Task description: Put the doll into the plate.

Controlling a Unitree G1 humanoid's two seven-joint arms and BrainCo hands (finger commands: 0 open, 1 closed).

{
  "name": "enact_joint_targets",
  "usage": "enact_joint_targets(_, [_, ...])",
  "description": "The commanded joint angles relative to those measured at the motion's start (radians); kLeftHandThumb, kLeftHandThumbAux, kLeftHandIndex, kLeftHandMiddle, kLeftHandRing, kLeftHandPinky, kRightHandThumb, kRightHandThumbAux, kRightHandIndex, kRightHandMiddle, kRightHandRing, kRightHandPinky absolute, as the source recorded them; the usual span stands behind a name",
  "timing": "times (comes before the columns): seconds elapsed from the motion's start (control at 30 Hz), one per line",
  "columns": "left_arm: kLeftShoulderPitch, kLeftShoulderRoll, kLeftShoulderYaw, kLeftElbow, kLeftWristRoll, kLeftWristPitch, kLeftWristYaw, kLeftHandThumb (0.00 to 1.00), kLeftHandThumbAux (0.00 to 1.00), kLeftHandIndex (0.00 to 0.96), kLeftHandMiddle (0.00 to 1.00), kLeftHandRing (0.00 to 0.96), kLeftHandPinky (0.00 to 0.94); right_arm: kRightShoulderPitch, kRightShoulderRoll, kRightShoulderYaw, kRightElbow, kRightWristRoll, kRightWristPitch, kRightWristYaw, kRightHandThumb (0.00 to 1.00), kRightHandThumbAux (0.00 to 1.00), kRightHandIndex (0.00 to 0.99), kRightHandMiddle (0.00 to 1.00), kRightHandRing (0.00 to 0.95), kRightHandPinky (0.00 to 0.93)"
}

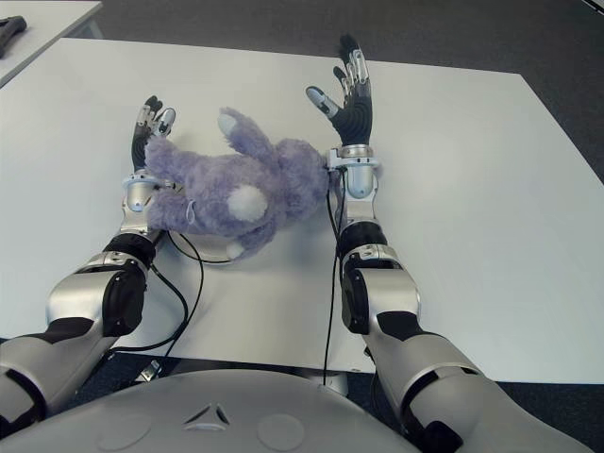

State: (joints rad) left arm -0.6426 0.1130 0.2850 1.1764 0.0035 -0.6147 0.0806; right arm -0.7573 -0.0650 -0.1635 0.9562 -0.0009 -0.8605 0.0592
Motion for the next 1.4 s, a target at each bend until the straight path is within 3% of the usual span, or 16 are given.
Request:
enact_joint_targets(0.03, [0.275, -0.085, -0.013, 0.148, 0.011, 0.023, 0.02, 0.0, 0.442, 0.012, 0.022, 0.0, 0.0, -0.01, -0.02, 0.015, -0.026, 0.01, 0.004, 0.025, 0.0, 0.59, 0.019, 0.019, 0.0, 0.0])
enact_joint_targets(0.43, [0.275, -0.082, -0.021, 0.15, 0.012, 0.027, 0.021, 0.0, 0.445, 0.018, 0.023, 0.0, 0.0, -0.015, -0.029, 0.013, -0.043, 0.009, 0.013, 0.01, 0.0, 0.559, 0.027, 0.027, 0.0, 0.0])
enact_joint_targets(1.4, [0.282, -0.065, -0.025, 0.147, 0.013, 0.022, 0.02, 0.0, 0.426, 0.005, 0.01, 0.0, 0.0, -0.06, -0.033, -0.066, 0.162, 0.057, 0.028, -0.058, 0.0, 0.591, 0.043, 0.052, 0.008, 0.0])
